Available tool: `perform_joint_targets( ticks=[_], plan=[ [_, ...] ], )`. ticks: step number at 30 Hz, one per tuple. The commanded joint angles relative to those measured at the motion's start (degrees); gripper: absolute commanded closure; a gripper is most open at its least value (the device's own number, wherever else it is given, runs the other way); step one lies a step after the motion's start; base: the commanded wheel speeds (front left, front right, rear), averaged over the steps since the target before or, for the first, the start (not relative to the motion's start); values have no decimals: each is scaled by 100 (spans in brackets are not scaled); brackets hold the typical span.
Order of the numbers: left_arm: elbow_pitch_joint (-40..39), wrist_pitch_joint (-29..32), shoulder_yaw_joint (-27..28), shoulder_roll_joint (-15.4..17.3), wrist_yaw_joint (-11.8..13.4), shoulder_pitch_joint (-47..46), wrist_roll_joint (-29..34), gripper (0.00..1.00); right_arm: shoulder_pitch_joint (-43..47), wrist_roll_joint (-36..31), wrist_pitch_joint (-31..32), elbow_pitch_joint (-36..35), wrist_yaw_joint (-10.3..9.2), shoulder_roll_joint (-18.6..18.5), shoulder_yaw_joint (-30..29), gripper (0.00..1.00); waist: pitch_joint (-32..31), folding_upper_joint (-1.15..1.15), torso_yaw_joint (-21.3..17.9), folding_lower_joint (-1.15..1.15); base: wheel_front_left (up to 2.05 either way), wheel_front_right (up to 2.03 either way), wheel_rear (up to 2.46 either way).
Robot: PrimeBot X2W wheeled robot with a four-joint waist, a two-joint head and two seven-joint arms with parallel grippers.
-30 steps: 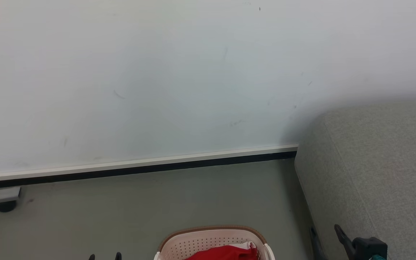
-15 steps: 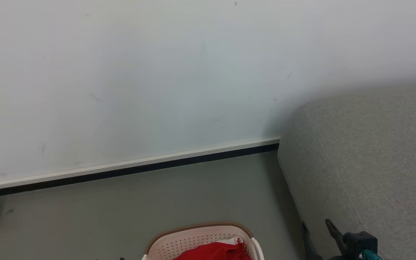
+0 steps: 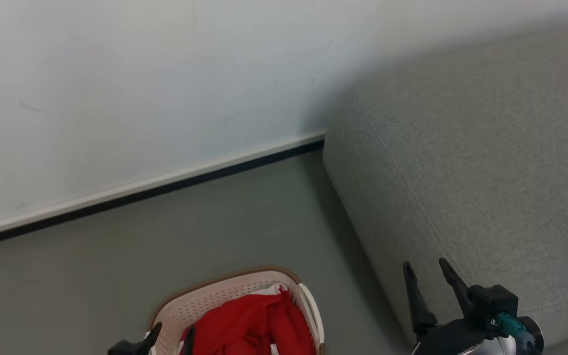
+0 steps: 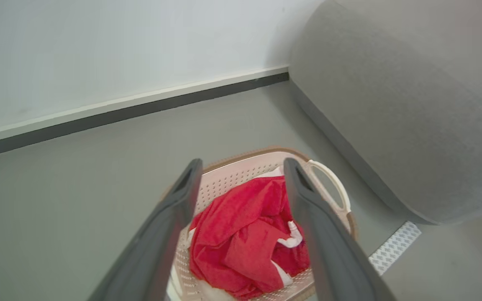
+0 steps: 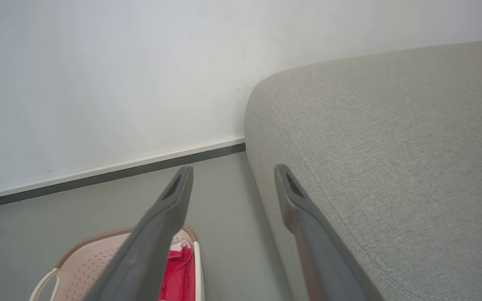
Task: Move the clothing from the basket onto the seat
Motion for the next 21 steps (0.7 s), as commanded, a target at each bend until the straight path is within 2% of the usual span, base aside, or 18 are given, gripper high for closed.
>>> perform_joint_targets(
  ticks=[1, 9, 21],
  plan=[
    [125, 28, -15, 106, -27, -173, 41, 0, -102, 67, -51, -19, 4, 12, 39, 0, 910, 0, -676, -2, 0, 0, 0],
    [1510, 539, -486, 425, -213, -1811, 520, 0, -483, 486, -562, -70, 4, 20, -123, 0, 2307, 0, -1086, -2, 0, 0, 0],
    [2452, 757, -794, 753, -302, -3184, 773, 0, -772, 987, -1063, -31, 3, 20, 166, 0, 3799, 0, -1551, -2, 0, 0, 0]
  ],
)
